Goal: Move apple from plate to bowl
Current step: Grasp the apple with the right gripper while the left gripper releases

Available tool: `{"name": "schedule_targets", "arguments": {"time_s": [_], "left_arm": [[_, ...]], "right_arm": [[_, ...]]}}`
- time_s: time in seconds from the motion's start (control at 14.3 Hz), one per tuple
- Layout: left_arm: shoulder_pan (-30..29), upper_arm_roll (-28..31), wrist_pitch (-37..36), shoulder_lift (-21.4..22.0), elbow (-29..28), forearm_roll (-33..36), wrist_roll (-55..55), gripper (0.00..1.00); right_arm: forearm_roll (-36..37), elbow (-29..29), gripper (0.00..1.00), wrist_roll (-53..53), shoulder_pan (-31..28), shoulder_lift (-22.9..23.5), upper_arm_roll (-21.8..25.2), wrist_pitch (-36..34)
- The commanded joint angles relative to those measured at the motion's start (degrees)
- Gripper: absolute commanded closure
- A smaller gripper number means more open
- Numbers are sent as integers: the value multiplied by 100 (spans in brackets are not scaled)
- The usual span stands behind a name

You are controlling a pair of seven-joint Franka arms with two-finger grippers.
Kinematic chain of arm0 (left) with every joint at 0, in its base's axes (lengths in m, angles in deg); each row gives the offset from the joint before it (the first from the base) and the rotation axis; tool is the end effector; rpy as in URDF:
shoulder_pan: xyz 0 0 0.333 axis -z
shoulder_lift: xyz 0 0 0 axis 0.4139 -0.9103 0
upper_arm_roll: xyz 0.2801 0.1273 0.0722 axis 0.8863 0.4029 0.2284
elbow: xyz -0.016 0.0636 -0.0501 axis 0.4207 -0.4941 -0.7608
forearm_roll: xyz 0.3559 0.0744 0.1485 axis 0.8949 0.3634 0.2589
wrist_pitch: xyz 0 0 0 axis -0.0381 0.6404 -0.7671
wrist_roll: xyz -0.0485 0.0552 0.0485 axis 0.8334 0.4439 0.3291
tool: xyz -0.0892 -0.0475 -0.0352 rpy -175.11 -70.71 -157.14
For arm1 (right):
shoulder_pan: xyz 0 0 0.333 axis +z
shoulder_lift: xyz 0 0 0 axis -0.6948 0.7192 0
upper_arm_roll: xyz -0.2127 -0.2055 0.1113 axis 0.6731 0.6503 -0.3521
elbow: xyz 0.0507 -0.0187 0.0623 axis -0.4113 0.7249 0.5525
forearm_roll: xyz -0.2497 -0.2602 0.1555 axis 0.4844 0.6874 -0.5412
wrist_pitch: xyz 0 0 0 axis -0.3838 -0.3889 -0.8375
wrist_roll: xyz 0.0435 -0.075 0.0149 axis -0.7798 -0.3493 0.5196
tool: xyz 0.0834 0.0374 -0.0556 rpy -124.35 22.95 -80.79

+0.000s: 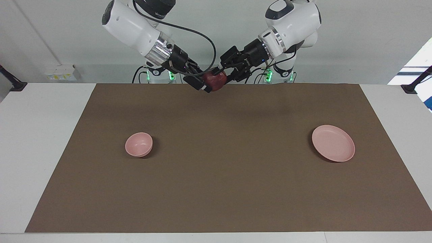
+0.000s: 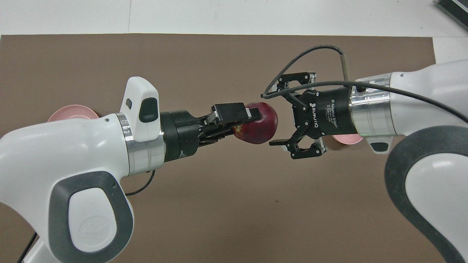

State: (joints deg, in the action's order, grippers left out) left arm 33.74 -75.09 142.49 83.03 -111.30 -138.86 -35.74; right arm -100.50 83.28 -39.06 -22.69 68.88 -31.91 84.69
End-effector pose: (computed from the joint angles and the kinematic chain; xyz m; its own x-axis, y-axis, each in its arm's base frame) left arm 0.4719 -0.3326 0.6153 0.9621 0.2635 -0.0708 0.1892 -0.4575 0.8688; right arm 0.5432 0.2188 0.6117 0.3126 -0.6651 -0.6781 -0.9488 -0.1839 -0.2570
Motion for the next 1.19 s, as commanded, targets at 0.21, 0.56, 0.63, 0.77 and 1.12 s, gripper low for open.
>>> {"name": "schedule_targets", "arguments": {"time_s": [0.21, 0.56, 0.63, 0.77, 1.12], "left_arm": [[90, 58, 54, 159, -129, -93, 158, 100], [90, 58, 46, 159, -129, -84, 158, 100], [90, 58, 46, 159, -129, -84, 150, 100], [81, 58, 46, 159, -129, -84, 141, 99], [29, 84, 98, 106, -85, 108, 114, 6]], "right_arm": [[-156, -87, 0, -130, -14, 60, -181, 79], [-156, -87, 56, 2, -40, 51, -181, -35], [-165, -87, 94, 2, -41, 51, -181, -36], [-165, -87, 100, 2, -41, 51, -181, -71], [-156, -87, 100, 2, -58, 51, -181, -62]]}}
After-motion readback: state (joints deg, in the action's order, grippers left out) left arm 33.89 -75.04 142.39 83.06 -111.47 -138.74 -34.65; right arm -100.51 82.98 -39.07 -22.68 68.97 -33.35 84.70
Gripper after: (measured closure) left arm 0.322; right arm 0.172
